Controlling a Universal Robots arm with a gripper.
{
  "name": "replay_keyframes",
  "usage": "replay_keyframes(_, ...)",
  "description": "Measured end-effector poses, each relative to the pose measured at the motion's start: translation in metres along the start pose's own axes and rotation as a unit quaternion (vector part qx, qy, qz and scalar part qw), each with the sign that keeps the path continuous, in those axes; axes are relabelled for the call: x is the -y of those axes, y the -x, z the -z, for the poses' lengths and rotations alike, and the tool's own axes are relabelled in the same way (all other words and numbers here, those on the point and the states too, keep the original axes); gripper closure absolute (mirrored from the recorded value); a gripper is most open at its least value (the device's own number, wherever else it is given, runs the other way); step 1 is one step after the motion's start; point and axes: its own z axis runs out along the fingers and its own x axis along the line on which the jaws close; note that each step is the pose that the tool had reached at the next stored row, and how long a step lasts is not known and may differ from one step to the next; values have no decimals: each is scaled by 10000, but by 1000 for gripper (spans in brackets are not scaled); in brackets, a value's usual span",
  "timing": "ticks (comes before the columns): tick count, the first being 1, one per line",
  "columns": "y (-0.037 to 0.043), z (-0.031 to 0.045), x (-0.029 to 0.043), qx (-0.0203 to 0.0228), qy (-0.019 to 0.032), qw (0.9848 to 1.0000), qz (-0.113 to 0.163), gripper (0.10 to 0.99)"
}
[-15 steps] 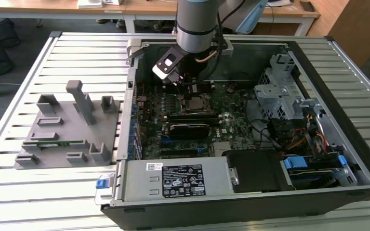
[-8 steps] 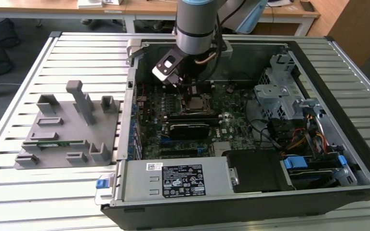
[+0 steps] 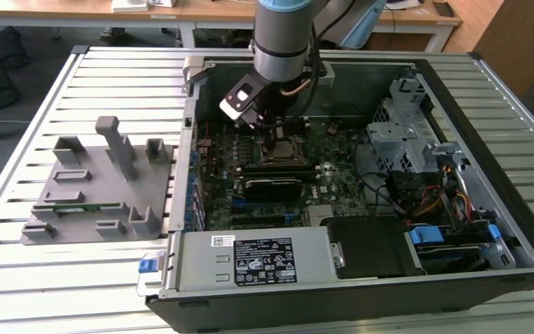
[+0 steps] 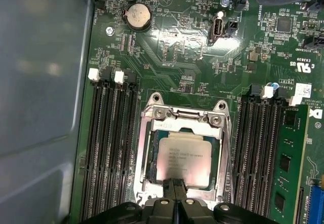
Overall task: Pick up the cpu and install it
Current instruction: 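Close the cpu cover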
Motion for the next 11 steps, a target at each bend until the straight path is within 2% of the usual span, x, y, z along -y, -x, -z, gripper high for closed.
replay_keyframes(11, 3, -46, -2, 2, -3, 10000, 0, 973)
